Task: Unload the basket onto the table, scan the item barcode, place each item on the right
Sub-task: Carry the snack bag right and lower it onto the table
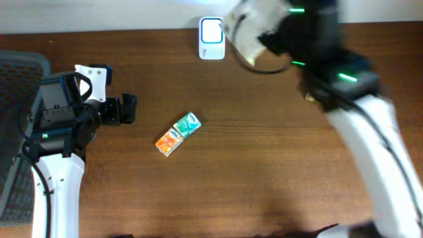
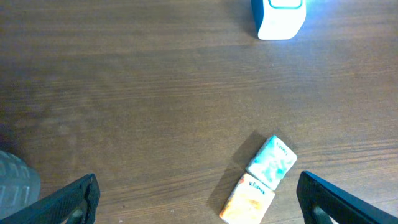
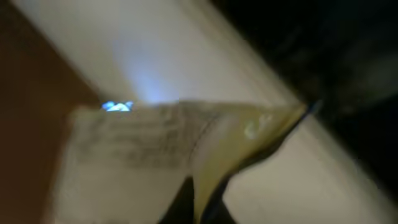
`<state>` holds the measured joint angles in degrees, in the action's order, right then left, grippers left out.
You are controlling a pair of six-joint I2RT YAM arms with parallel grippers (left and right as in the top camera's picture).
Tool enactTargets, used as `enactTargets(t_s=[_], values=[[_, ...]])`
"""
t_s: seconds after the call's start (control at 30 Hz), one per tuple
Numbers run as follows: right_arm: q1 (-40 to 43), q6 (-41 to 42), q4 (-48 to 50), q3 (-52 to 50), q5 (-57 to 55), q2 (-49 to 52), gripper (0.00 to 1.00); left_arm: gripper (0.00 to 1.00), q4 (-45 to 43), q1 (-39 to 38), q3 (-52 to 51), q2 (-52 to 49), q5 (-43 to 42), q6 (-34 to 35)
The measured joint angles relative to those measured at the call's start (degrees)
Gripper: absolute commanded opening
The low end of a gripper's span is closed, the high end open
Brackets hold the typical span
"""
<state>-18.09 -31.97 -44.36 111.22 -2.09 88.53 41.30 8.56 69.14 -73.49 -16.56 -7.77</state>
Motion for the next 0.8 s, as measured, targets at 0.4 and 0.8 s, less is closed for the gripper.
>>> enactTargets(t_s=[0.4,0.8], values=[[42.23,36.39,-3.80,-44.98,25.05,4.98,0.12,0.99,-0.07,0.04,-0.02,0.00,0.02,0.00],[24.06,33.42,-17.31,-40.06,19.19,5.18,0.40,0.99,-0.11,0.04,-0.02,0.00,0.02,0.00]])
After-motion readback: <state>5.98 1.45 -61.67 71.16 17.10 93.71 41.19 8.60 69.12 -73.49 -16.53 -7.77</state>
